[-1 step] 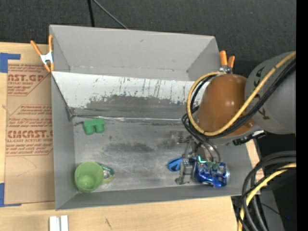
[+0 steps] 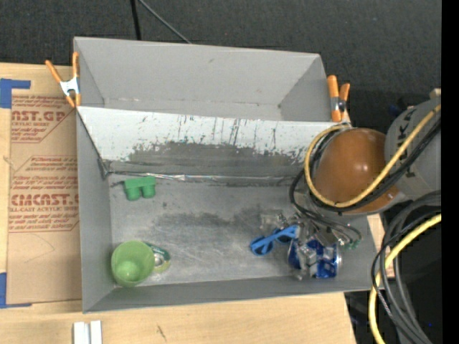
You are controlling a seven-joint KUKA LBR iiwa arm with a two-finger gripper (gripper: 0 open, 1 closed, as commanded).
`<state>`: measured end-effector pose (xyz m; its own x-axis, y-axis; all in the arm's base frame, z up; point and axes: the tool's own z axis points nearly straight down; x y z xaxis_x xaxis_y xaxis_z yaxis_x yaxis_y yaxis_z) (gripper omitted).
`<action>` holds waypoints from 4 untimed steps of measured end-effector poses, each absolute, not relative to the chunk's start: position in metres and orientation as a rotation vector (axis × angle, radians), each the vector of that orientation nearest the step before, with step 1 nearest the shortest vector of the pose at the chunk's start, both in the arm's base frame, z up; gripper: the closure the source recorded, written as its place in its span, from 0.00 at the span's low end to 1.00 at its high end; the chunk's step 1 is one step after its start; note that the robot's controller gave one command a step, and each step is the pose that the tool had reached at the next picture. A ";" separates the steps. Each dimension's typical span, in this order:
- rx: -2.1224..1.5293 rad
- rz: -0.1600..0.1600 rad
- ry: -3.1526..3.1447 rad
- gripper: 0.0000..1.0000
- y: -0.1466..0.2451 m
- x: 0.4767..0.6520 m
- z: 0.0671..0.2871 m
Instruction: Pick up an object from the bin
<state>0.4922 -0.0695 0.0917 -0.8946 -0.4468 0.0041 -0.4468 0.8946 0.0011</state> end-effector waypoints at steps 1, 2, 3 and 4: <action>0.722 -0.002 -3.056 1.00 -0.067 0.493 0.093; 0.722 -0.003 -3.057 0.00 -0.067 0.493 0.093; 0.722 -0.003 -3.057 1.00 -0.067 0.493 0.093; 0.722 -0.003 -3.057 0.00 -0.067 0.493 0.093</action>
Offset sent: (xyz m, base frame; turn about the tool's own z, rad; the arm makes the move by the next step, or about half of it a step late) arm 0.0000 0.0000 0.0000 0.0000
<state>0.4932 -0.0672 0.0930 -0.8943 -0.4475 0.0003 -0.4475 0.8943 0.0021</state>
